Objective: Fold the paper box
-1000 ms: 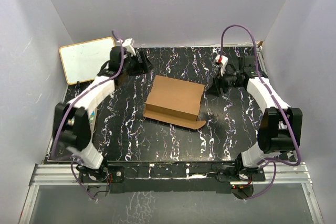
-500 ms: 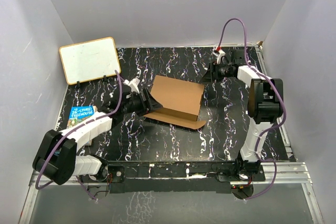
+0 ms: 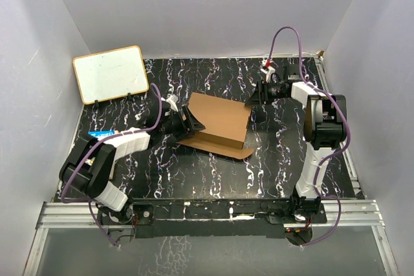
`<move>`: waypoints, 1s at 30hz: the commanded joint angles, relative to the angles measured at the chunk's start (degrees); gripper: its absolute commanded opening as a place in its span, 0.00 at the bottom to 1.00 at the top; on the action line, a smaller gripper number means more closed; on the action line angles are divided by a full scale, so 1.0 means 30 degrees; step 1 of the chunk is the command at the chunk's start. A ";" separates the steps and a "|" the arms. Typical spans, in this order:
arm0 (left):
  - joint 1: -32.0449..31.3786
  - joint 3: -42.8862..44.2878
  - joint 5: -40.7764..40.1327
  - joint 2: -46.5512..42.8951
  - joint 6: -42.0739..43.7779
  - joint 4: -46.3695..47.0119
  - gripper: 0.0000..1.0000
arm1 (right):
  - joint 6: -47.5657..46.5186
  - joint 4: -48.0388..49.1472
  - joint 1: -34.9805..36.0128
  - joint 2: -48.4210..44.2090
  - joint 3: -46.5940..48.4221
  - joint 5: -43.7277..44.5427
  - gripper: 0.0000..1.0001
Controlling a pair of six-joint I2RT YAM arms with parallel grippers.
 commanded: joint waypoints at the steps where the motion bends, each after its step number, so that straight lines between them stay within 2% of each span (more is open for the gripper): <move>1: -0.0001 0.1674 -0.0647 0.0048 0.1245 -0.0654 0.66 | -0.0594 -0.0122 -0.0059 -0.1182 -0.0816 -0.0669 0.55; 9: 0.0533 0.4430 -0.1121 0.1894 0.3353 -0.2351 0.66 | -0.2475 -0.1746 -0.0202 -0.2920 -0.3098 -0.0674 0.49; 16: 0.0949 0.7301 0.0215 0.4284 0.4781 -0.2671 0.66 | -0.4134 -0.3228 -0.0252 -0.4839 -0.5133 -0.0583 0.49; 20: 0.0981 0.8133 0.0909 0.4723 0.6127 -0.2784 0.67 | -0.4487 -0.3306 -0.0469 -0.5972 -0.5615 0.0169 0.52; 23: 0.0968 0.7573 0.0588 0.3533 0.8196 -0.2978 0.68 | -0.5063 -0.3283 -0.0798 -0.7251 -0.5650 0.0869 0.56; 26: 0.0982 0.5566 0.0908 0.0825 1.1014 -0.2157 0.70 | -0.6415 -0.3315 -0.0851 -0.8734 -0.5859 0.1568 0.58; 30: 0.0924 0.1424 0.4088 -0.3587 1.4308 0.1157 0.71 | -0.9954 -0.4119 -0.0850 -1.0391 -0.6034 0.0266 0.62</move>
